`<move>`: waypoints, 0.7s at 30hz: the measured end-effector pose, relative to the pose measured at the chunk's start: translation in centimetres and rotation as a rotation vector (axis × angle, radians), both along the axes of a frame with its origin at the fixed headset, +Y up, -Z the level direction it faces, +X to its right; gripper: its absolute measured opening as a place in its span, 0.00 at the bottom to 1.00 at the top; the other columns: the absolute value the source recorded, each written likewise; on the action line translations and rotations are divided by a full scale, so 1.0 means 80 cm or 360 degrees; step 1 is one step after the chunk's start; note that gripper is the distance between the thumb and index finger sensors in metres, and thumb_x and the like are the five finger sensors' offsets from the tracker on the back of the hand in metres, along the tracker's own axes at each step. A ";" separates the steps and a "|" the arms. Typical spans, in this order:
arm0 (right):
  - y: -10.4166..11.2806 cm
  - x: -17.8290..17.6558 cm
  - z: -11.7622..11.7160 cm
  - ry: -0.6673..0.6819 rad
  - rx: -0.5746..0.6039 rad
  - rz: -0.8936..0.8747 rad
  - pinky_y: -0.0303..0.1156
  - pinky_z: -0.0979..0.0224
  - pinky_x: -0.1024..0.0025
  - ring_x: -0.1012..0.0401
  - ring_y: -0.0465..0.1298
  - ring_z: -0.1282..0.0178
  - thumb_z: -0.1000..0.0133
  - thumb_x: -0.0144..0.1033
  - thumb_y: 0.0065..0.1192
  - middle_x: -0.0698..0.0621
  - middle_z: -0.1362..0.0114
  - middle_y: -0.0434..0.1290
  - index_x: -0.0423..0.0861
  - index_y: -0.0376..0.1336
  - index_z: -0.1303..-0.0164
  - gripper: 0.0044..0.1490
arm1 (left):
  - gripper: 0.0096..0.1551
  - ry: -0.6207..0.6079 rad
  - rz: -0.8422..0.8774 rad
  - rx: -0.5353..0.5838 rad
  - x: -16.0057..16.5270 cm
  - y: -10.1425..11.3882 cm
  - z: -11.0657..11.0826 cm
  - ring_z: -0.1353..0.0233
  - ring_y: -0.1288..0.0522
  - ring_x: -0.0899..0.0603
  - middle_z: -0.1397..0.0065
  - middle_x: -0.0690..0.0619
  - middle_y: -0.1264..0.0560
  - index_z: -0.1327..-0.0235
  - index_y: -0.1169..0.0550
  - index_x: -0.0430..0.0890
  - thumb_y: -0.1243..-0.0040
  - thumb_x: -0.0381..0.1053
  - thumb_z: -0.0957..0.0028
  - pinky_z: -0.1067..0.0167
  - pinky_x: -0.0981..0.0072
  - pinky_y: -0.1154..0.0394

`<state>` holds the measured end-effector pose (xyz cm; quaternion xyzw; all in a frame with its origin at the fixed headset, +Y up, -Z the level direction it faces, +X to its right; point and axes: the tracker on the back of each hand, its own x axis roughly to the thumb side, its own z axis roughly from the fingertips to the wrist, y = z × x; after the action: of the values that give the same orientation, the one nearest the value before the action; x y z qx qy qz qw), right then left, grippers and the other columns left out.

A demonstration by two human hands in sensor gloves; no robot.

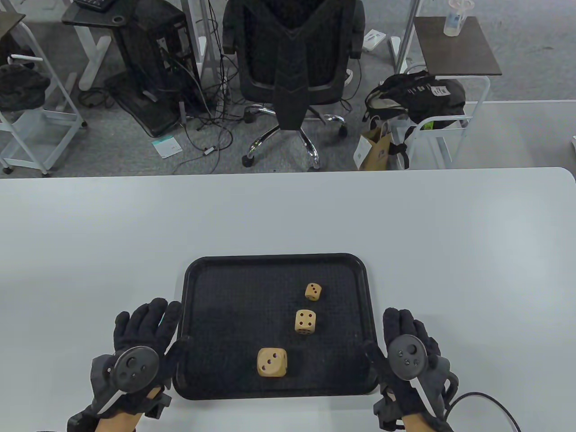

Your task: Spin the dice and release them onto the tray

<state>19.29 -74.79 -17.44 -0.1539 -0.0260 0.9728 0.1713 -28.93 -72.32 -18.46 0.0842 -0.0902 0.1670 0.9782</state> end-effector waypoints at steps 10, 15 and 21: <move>0.000 0.000 0.000 -0.0007 -0.0011 0.0013 0.48 0.15 0.40 0.51 0.50 0.13 0.58 0.64 0.56 0.55 0.14 0.46 0.64 0.43 0.22 0.54 | 0.42 0.0001 0.0008 0.0002 -0.001 -0.001 0.001 0.19 0.41 0.27 0.16 0.43 0.42 0.24 0.39 0.57 0.49 0.69 0.52 0.25 0.24 0.57; 0.000 0.000 0.000 -0.0004 -0.0009 0.0018 0.48 0.15 0.40 0.51 0.50 0.13 0.58 0.64 0.56 0.55 0.14 0.46 0.64 0.43 0.22 0.53 | 0.42 0.0005 0.0011 0.0003 -0.002 -0.001 0.002 0.19 0.40 0.28 0.16 0.43 0.42 0.24 0.39 0.57 0.49 0.69 0.52 0.25 0.24 0.57; 0.000 -0.001 0.001 -0.0001 -0.0011 0.0025 0.48 0.15 0.40 0.51 0.50 0.13 0.58 0.64 0.56 0.55 0.14 0.46 0.64 0.43 0.22 0.53 | 0.42 0.0002 0.0006 0.0000 -0.002 -0.001 0.002 0.19 0.41 0.28 0.16 0.43 0.42 0.23 0.40 0.57 0.49 0.69 0.52 0.25 0.24 0.57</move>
<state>19.22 -74.76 -17.39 -0.1545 -0.0240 0.9741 0.1632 -29.09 -72.38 -18.28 0.0844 -0.0892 0.1687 0.9780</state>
